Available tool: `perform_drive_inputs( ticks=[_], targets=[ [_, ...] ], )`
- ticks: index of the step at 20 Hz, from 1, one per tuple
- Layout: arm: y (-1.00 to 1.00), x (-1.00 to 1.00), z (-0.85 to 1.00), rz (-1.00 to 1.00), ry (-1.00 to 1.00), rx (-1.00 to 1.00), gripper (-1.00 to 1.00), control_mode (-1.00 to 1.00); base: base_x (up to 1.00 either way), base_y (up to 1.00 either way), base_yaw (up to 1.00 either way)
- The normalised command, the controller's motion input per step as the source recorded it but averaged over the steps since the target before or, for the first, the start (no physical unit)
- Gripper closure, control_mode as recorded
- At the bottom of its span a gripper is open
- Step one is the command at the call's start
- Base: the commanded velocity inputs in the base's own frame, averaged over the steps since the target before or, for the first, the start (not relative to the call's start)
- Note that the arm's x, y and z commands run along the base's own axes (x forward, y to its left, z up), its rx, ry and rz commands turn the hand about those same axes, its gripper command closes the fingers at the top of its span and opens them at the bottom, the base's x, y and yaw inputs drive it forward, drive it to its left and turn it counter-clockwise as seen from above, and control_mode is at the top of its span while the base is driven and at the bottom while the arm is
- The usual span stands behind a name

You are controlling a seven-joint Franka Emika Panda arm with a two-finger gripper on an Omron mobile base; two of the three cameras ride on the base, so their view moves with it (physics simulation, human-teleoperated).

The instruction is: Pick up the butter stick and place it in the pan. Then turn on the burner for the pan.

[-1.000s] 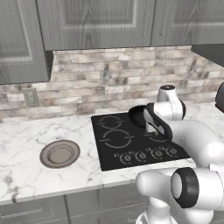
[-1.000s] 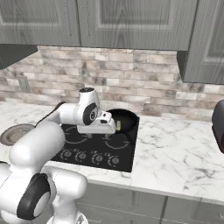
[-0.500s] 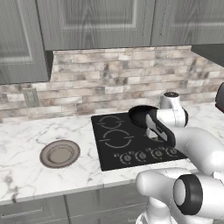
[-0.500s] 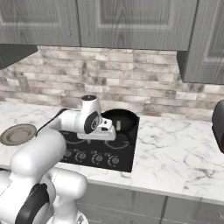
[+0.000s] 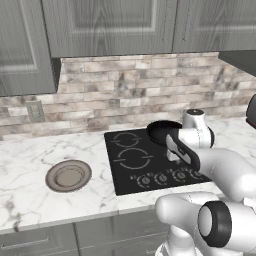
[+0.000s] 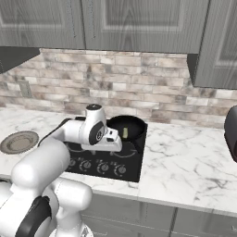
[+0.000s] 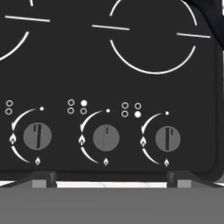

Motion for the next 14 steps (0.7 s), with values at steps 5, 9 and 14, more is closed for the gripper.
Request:
perform_drive_inputs(
  ticks=[5,9,14],
  targets=[
    [0.03,0.0,-0.15,0.02,0.0,0.0,-1.0,-1.0,0.0,0.0,0.0],
    [0.01,0.0,-0.21,0.03,0.0,0.0,-1.0,-1.0,0.0,0.0,0.0],
    [0.01,0.0,-0.21,0.05,0.0,0.0,-1.0,-1.0,0.0,0.0,0.0]
  ],
)
